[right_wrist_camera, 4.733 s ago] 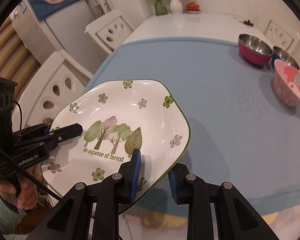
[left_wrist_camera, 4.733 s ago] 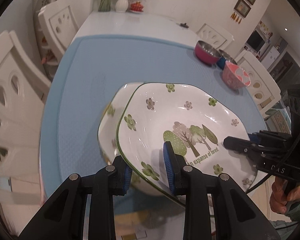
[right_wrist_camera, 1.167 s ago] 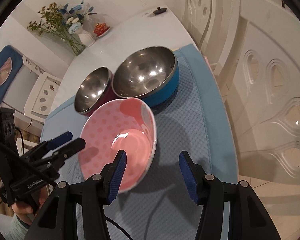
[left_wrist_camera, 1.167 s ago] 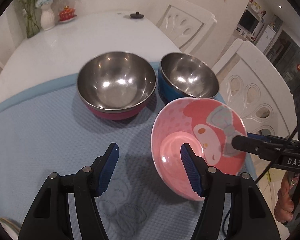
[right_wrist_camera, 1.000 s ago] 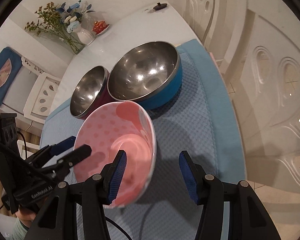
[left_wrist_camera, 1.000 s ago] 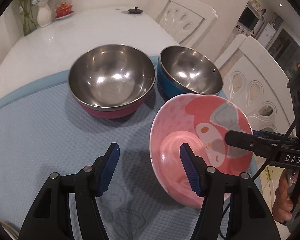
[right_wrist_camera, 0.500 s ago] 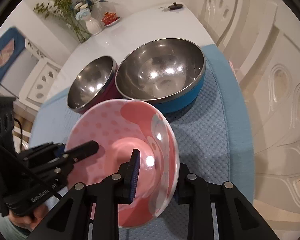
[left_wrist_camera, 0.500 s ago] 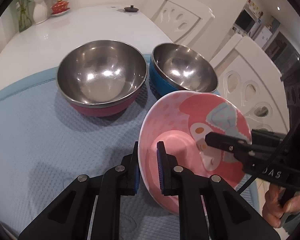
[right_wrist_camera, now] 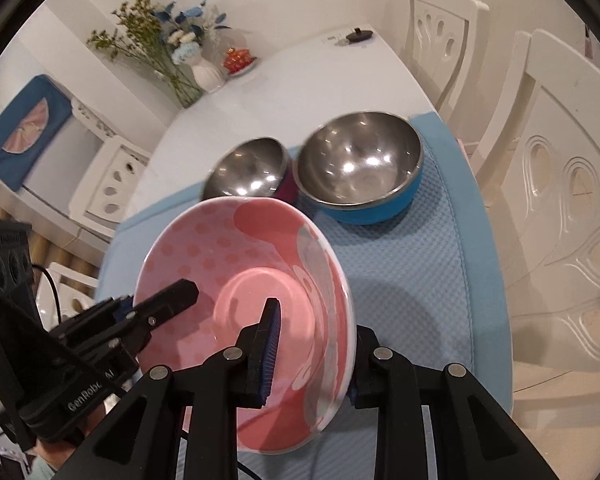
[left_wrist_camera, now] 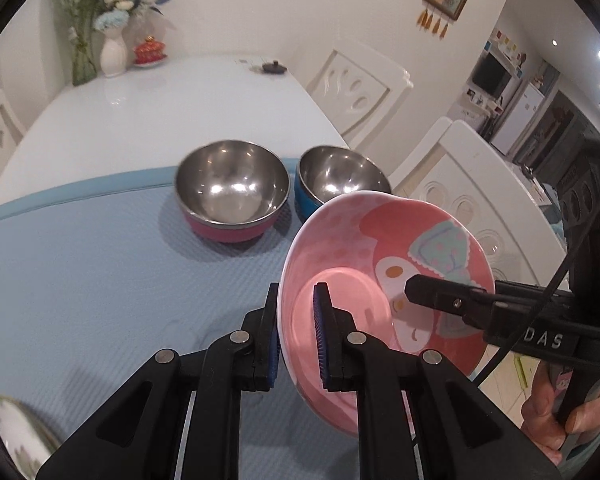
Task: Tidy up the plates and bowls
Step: 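Lift the pink bowl and carry it toward the plate stack, then lower the pink bowl onto the cloth and open the right gripper, then move the right gripper to the rim of the magenta steel bowl, then close the right gripper on the magenta steel bowl rim, then lift the magenta steel bowl and carry it over the pink bowl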
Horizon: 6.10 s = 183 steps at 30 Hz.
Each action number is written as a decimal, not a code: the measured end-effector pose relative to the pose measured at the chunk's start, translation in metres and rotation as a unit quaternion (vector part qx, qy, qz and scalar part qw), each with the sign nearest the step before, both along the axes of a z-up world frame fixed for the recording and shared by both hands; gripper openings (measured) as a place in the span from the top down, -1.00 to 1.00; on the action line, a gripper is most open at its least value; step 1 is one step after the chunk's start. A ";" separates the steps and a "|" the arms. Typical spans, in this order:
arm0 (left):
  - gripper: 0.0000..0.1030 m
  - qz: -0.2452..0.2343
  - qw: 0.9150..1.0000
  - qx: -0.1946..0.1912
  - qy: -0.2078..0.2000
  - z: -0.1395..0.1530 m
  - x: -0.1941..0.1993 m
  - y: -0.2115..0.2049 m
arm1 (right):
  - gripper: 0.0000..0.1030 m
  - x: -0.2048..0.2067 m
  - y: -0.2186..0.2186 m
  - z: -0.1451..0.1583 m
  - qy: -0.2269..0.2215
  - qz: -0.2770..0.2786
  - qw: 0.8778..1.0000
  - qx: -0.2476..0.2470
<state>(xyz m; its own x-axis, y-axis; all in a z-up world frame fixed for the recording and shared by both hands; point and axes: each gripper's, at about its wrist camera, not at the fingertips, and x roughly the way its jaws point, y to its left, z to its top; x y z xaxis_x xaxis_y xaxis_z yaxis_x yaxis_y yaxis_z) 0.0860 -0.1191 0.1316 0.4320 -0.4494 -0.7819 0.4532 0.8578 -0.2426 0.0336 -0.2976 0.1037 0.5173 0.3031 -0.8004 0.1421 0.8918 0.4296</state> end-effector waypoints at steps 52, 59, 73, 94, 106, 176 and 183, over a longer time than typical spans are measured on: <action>0.73 -0.014 0.996 -0.003 0.087 -0.042 -0.075 0.117 | 0.46 -0.096 0.076 -0.021 0.082 0.000 0.997 0.014; 0.72 -0.053 0.996 0.024 0.068 -0.033 -0.090 0.114 | 0.45 -0.098 0.092 0.000 0.074 0.020 0.996 -0.049; 0.69 -0.077 0.997 -0.002 0.025 0.000 -0.082 0.118 | 0.21 -0.111 0.068 0.042 0.035 -0.059 0.995 -0.068; -0.20 -0.028 0.998 -0.049 -0.005 0.037 -0.006 0.072 | -0.05 -0.047 -0.009 0.067 0.009 -0.099 0.995 -0.001; -0.20 -0.002 1.000 0.008 0.018 -0.009 0.083 0.060 | -0.06 0.068 -0.009 0.000 0.066 -0.048 0.996 0.022; 0.65 -0.019 0.998 -0.064 -0.005 0.028 -0.023 0.111 | 0.45 -0.015 0.111 0.055 0.037 -0.045 0.998 -0.022; 0.63 -0.044 0.997 -0.057 0.009 0.015 -0.048 0.095 | 0.45 -0.048 0.102 0.049 0.059 -0.071 0.995 -0.028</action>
